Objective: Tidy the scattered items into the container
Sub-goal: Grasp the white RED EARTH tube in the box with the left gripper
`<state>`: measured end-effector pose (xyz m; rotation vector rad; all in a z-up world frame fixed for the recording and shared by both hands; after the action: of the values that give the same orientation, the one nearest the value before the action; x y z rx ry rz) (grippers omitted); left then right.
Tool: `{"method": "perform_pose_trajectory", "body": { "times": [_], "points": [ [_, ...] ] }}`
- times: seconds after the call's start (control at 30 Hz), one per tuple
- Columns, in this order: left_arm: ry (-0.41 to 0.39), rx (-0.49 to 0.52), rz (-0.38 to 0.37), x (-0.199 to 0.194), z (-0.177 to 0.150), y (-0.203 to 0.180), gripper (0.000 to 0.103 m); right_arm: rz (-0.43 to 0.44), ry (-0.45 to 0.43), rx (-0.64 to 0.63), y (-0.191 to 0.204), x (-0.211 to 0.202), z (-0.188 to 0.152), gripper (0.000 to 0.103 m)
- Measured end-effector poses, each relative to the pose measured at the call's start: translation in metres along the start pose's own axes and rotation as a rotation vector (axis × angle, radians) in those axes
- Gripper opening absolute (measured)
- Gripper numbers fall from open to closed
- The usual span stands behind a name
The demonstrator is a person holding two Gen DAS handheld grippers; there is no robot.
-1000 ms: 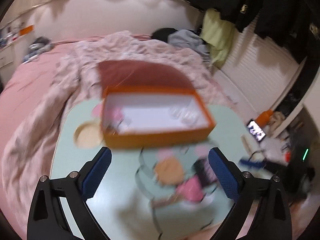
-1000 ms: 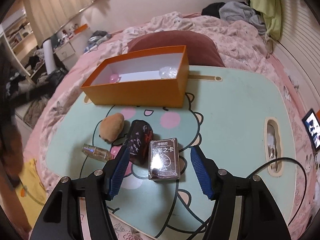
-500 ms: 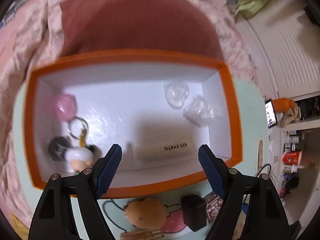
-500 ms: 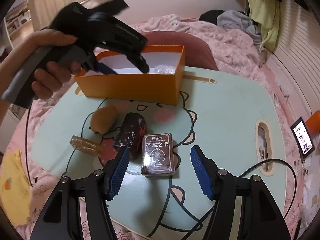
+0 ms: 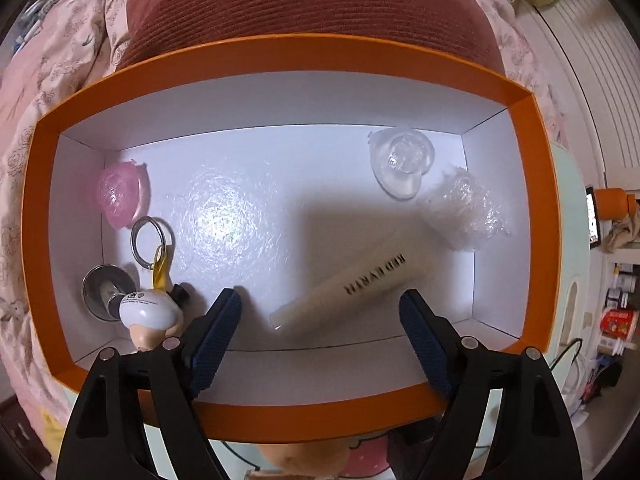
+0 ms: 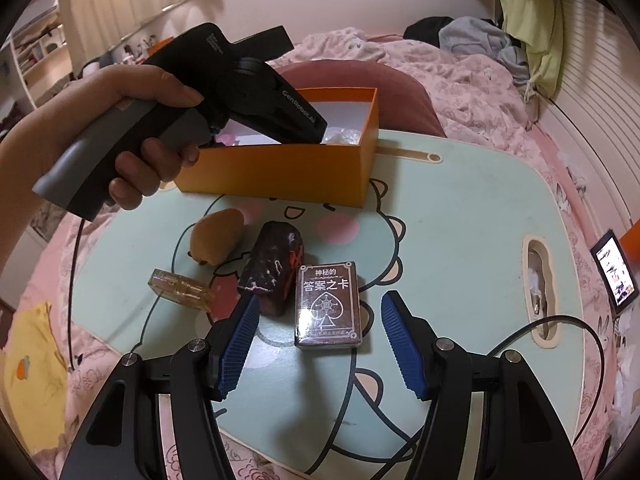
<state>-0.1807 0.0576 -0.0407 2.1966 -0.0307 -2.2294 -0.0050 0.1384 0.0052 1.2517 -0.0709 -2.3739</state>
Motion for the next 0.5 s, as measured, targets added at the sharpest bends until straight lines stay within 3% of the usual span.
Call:
{"method": "perform_pose_trajectory", "body": {
  "times": [0.37,0.5],
  "points": [
    [-0.020,-0.010,-0.005,-0.0067,-0.0067,0.0008,0.082,0.006,0.008,0.000,0.0020,0.0038,-0.0020,0.063],
    [-0.060,0.012,0.052,-0.0085,-0.0041,0.0007,0.082,0.010,0.015,0.005,0.0010,0.0058,-0.0033,0.063]
  ]
}}
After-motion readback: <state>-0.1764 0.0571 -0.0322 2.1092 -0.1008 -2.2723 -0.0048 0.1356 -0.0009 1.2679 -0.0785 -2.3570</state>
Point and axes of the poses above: each gripper's, at about its wrist camera, not at the fingertips, and x roughly the way its jaws point, y to its left, z to its top, the point moved 5 cm from there along x, roughly the way its jaws point, and after that the axes turned 9 degrees about z, right-handed, at the moved point
